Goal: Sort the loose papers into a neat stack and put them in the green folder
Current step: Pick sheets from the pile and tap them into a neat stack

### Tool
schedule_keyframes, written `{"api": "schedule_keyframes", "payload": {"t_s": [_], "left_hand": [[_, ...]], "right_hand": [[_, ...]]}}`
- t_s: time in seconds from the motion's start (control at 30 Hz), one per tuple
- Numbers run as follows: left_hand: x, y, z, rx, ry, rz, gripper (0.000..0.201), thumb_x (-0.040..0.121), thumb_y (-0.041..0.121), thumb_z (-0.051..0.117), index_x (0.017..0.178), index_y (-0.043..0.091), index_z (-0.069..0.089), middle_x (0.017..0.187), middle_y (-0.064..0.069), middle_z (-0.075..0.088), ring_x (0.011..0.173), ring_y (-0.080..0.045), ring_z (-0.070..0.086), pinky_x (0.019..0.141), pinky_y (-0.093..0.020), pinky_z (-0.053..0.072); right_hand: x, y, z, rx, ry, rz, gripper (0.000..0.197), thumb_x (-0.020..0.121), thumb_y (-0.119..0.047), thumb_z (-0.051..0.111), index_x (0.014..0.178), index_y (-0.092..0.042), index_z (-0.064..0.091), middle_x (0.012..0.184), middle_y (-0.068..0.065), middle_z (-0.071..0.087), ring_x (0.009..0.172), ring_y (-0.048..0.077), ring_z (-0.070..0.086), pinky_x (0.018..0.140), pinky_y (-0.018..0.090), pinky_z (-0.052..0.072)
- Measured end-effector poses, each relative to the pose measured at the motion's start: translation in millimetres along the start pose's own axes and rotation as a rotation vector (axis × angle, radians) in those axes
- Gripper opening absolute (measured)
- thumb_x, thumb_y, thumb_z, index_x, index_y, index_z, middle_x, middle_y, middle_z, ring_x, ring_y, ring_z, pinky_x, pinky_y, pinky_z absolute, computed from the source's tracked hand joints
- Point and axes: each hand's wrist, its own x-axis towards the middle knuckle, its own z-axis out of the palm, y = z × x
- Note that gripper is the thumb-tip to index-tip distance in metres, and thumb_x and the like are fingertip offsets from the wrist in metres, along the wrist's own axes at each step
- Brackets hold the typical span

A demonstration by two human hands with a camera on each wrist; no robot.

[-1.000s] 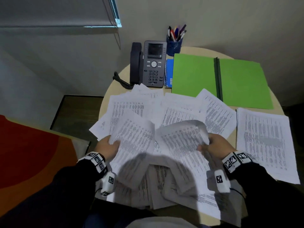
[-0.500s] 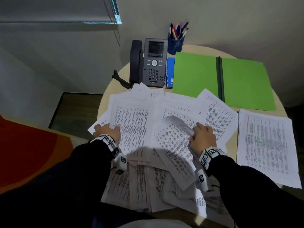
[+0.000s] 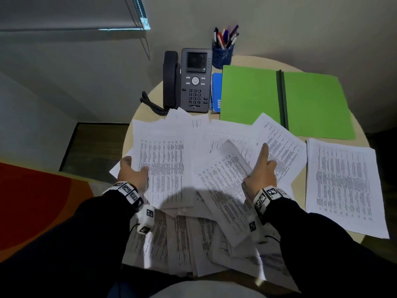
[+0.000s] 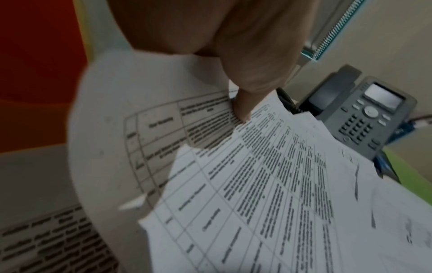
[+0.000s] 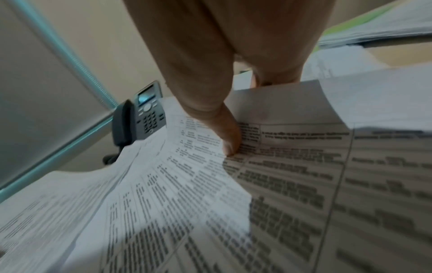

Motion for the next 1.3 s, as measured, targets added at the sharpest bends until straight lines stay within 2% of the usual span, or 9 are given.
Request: {"api": "schedule_keyframes", "payload": {"t_s": [0.13, 0.2, 0.27, 0.37, 0.53, 0.67, 0.97, 1.2, 1.3], "left_hand": [[1, -12, -17, -0.031, 0.008, 0.007, 0.024, 0.103, 0.023, 0.056, 0.124, 0.018, 0.068, 0.122, -0.01, 0.07, 0.106, -0.034, 0.063, 0.093, -0.039, 0.049], [4, -24, -29, -0.04, 0.028, -0.008, 0.029, 0.101, 0.024, 0.059, 0.128, 0.016, 0.067, 0.125, -0.011, 0.069, 0.112, -0.036, 0.064, 0.097, -0.041, 0.049], [7, -37, -41, -0.038, 0.049, -0.01, 0.031, 0.101, 0.027, 0.061, 0.127, 0.011, 0.066, 0.125, -0.013, 0.069, 0.108, -0.034, 0.064, 0.094, -0.039, 0.049], [3, -52, -58, -0.082, 0.072, -0.026, 0.032, 0.101, 0.028, 0.061, 0.126, 0.008, 0.065, 0.118, -0.011, 0.068, 0.105, -0.035, 0.064, 0.087, -0.036, 0.045], [-14, -68, -63, -0.188, -0.081, -0.059, 0.015, 0.1, 0.026, 0.066, 0.113, 0.018, 0.065, 0.106, -0.004, 0.071, 0.097, -0.031, 0.066, 0.094, -0.043, 0.051], [-27, -74, -46, -0.136, -0.205, -0.105, 0.023, 0.095, 0.04, 0.071, 0.083, 0.02, 0.069, 0.078, -0.003, 0.072, 0.073, -0.026, 0.067, 0.076, -0.038, 0.054], [-38, -5, -1, 0.341, 0.019, 0.27, 0.047, 0.084, 0.047, 0.057, 0.116, 0.015, 0.072, 0.13, -0.006, 0.055, 0.117, -0.028, 0.054, 0.104, -0.041, 0.048], [-28, 10, 3, 0.173, 0.097, -0.137, 0.045, 0.091, 0.039, 0.058, 0.132, 0.021, 0.063, 0.161, -0.008, 0.024, 0.142, -0.033, 0.031, 0.117, -0.038, 0.031], [-13, -3, -10, -0.013, 0.026, -0.275, 0.047, 0.093, 0.031, 0.057, 0.136, 0.013, 0.057, 0.135, -0.012, 0.051, 0.107, -0.032, 0.057, 0.091, -0.04, 0.052]], "right_hand": [[-3, 9, -16, 0.086, -0.084, 0.025, 0.081, 0.084, -0.004, 0.074, 0.152, -0.016, 0.032, 0.14, 0.004, 0.057, 0.082, 0.026, 0.067, 0.071, 0.036, 0.056], [-7, 11, -29, 0.025, -0.154, 0.009, 0.022, 0.084, -0.021, 0.079, 0.1, -0.013, 0.067, 0.089, 0.004, 0.072, 0.08, 0.026, 0.069, 0.064, 0.029, 0.052], [-6, 10, -39, 0.003, -0.262, -0.013, 0.025, 0.083, -0.029, 0.081, 0.072, -0.019, 0.062, 0.063, -0.003, 0.063, 0.065, 0.019, 0.066, 0.052, 0.026, 0.044], [8, 7, -39, -0.144, -0.285, -0.117, 0.032, 0.081, -0.034, 0.082, 0.099, -0.01, 0.068, 0.101, 0.006, 0.065, 0.101, 0.026, 0.064, 0.084, 0.038, 0.055], [52, 4, -13, -0.402, -0.207, -0.331, 0.041, 0.084, -0.041, 0.072, 0.119, -0.019, 0.067, 0.162, 0.012, 0.025, 0.148, 0.034, 0.015, 0.121, 0.046, 0.017], [59, -4, 2, -0.563, -0.205, -0.299, 0.033, 0.085, -0.043, 0.07, 0.11, -0.021, 0.069, 0.148, 0.01, 0.037, 0.139, 0.04, 0.029, 0.107, 0.053, 0.042], [40, -2, 16, -0.563, -0.094, -0.383, 0.035, 0.087, -0.017, 0.064, 0.122, -0.017, 0.067, 0.137, 0.01, 0.054, 0.124, 0.04, 0.044, 0.092, 0.05, 0.051], [33, 4, 21, -0.352, -0.003, -0.381, 0.034, 0.077, 0.001, 0.071, 0.11, -0.007, 0.07, 0.123, 0.024, 0.043, 0.087, 0.042, 0.057, 0.074, 0.046, 0.057], [34, 5, 23, -0.31, -0.017, -0.385, 0.036, 0.076, 0.004, 0.071, 0.111, -0.004, 0.069, 0.126, 0.026, 0.04, 0.08, 0.041, 0.058, 0.071, 0.044, 0.057]]}}
